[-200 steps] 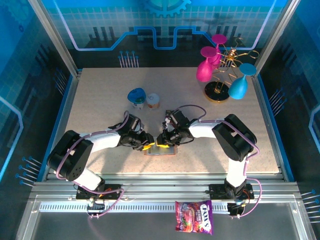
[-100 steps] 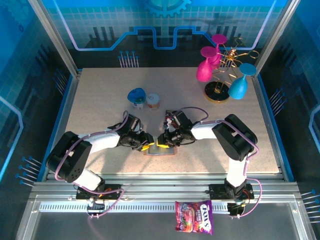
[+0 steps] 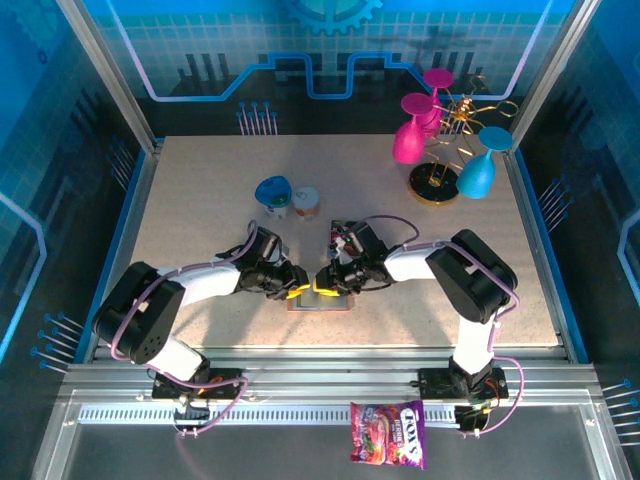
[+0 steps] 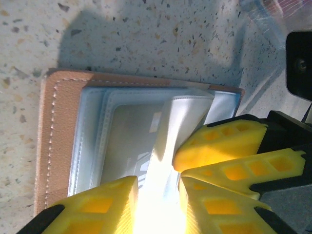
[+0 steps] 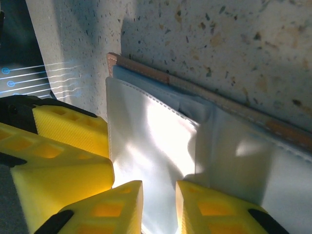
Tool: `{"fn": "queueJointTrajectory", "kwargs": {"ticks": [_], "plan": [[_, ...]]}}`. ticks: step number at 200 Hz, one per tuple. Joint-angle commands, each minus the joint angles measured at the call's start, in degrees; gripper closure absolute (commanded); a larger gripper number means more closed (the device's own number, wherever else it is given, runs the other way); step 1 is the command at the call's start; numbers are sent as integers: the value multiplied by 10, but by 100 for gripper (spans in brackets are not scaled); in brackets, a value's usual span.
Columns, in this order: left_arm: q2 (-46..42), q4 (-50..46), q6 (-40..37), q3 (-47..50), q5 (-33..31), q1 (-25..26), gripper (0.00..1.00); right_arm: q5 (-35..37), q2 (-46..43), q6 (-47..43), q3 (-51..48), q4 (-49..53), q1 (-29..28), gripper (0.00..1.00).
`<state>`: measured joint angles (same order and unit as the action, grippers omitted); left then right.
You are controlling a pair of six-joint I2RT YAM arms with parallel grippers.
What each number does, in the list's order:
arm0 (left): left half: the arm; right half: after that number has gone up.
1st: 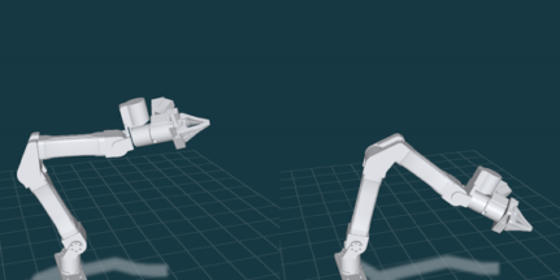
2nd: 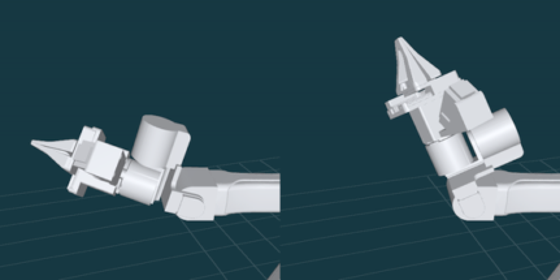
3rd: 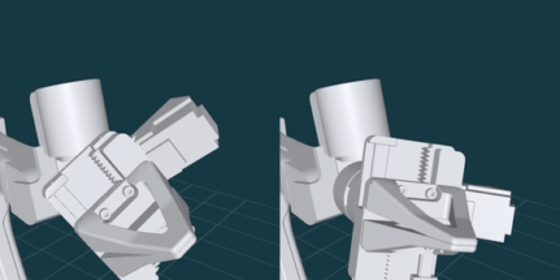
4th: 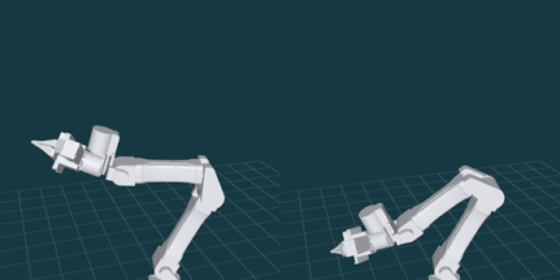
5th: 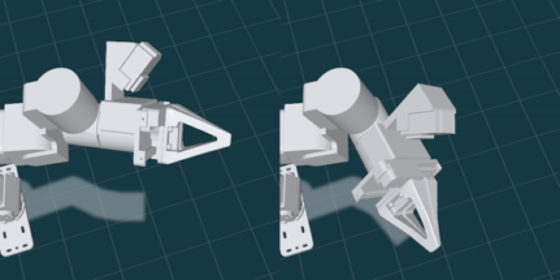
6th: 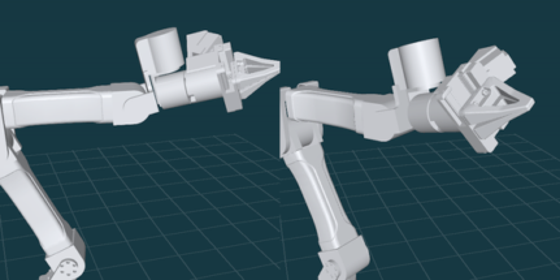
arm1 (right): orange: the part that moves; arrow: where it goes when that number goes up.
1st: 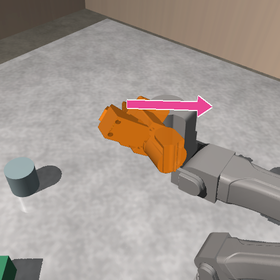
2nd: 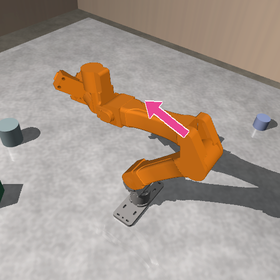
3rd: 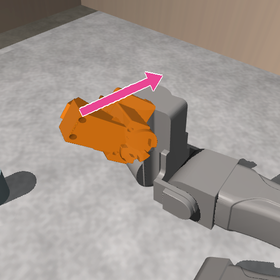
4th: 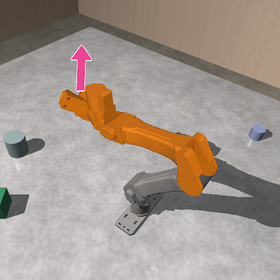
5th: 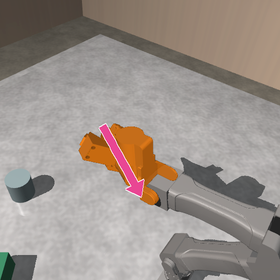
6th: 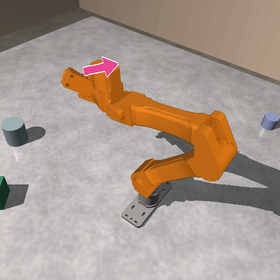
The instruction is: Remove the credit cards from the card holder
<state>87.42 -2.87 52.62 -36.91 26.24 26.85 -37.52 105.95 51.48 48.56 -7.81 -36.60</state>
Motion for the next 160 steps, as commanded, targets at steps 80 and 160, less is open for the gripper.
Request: {"fn": "queueJointTrajectory", "kwargs": {"ticks": [80, 160], "plan": [[-18, -29, -1, -49, 28, 17, 64, 18, -114, -38, -6, 107, 57, 70], [32, -23, 0, -93, 31, 59, 47, 19, -168, -49, -22, 138, 91, 71]]}}
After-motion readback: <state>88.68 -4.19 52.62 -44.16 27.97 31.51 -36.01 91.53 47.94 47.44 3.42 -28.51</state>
